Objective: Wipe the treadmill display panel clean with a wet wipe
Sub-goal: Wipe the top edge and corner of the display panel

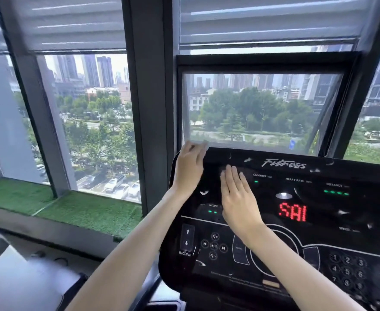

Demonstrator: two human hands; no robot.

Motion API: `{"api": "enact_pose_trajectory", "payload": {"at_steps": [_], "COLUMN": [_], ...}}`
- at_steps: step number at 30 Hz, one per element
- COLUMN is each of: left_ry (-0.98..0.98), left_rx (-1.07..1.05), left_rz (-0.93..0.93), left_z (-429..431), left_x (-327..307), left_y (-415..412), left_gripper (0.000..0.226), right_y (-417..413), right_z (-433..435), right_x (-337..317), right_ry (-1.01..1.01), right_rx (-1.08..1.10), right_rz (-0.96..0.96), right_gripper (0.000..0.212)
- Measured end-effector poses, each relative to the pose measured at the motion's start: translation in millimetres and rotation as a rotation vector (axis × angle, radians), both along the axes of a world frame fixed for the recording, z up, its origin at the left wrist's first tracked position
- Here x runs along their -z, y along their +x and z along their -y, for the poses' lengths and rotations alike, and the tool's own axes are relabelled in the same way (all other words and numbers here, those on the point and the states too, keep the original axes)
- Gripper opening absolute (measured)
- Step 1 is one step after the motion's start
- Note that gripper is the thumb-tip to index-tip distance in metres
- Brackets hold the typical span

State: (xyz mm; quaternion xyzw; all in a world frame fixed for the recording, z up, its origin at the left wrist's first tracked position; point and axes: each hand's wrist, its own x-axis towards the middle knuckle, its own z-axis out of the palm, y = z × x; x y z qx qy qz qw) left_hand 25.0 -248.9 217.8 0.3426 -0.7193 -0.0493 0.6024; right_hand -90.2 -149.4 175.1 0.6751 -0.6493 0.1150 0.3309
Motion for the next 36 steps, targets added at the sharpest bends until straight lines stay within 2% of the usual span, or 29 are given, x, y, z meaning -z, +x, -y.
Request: {"api": "enact_pose_trajectory", "payload": {"at_steps": [3, 4, 5, 7, 8, 11, 12, 13, 15, 16, 17, 20, 21, 24, 25, 28, 29, 30, 33, 34, 36], "left_ry": [0.115, 0.113, 0.068, -0.082, -0.088, 0.102, 0.122, 0.081, -0.066, -0.103, -0.09, 0.082, 0.097, -0.051, -0.047, 0.109, 0.13, 0.107, -0.045, -0.059, 0.011], "left_rx": [-0.129, -0.167, -0.137, 0.006, 0.028, -0.164, -0.213, -0.192, 0.001, 0.062, 0.068, -0.111, -0.133, 0.04, 0.066, -0.082, -0.133, -0.142, 0.057, 0.078, -0.004], "left_rz": [-0.297, -0.292, -0.208, 0.0, 0.002, -0.372, -0.392, -0.299, 0.004, 0.077, 0.054, -0.274, -0.267, 0.027, 0.034, -0.285, -0.32, -0.265, 0.059, 0.084, -0.07], "left_z": [6, 1, -6, -10, -7, 4, 1, -6, -14, -12, -8, -5, -10, -14, -11, -1, -3, -9, -15, -12, -5], "left_x": [3, 4, 4, 9, 8, 8, 9, 10, 14, 12, 9, 4, 3, 9, 7, 3, 3, 3, 9, 7, 5], "left_y": [6, 0, -8, -16, -11, -1, -5, -11, -20, -17, -13, -8, -11, -20, -14, -1, -3, -8, -15, -9, 0], "left_gripper": [0.026, 0.024, 0.02, 0.017, 0.017, 0.026, 0.025, 0.021, 0.017, 0.017, 0.016, 0.018, 0.018, 0.02, 0.019, 0.023, 0.023, 0.022, 0.019, 0.019, 0.017], "right_y": [2, 2, 2, 0, 0, 0, 1, 1, 0, 0, 0, 1, 1, -1, -2, -2, -2, -2, -4, -5, -5], "right_z": [2, 3, 3, 3, 3, 4, 5, 5, 5, 4, 3, 3, 3, 1, 1, -1, -1, -2, -5, -6, -9], "right_x": [1, 2, 2, 3, 3, 3, 4, 4, 4, 3, 3, 2, 2, 0, -1, -2, -2, -2, -5, -6, -9], "right_ry": [-0.009, -0.012, -0.015, -0.026, -0.028, -0.02, -0.019, -0.019, -0.02, -0.017, -0.014, -0.01, -0.007, -0.005, 0.001, 0.005, 0.002, -0.003, -0.019, -0.016, -0.002], "right_rx": [0.007, 0.008, 0.006, 0.001, -0.001, 0.0, 0.005, 0.008, 0.009, 0.013, 0.018, 0.032, 0.03, 0.006, -0.001, -0.023, -0.031, -0.037, -0.04, -0.034, -0.014], "right_rz": [-0.003, -0.004, -0.005, -0.01, -0.011, 0.003, 0.002, -0.003, -0.027, -0.039, -0.046, -0.039, -0.03, -0.02, -0.021, 0.01, 0.022, 0.025, -0.019, -0.039, -0.074], "right_gripper": [0.073, 0.073, 0.074, 0.076, 0.075, 0.074, 0.074, 0.074, 0.075, 0.075, 0.074, 0.074, 0.074, 0.075, 0.076, 0.081, 0.081, 0.082, 0.083, 0.082, 0.079]}}
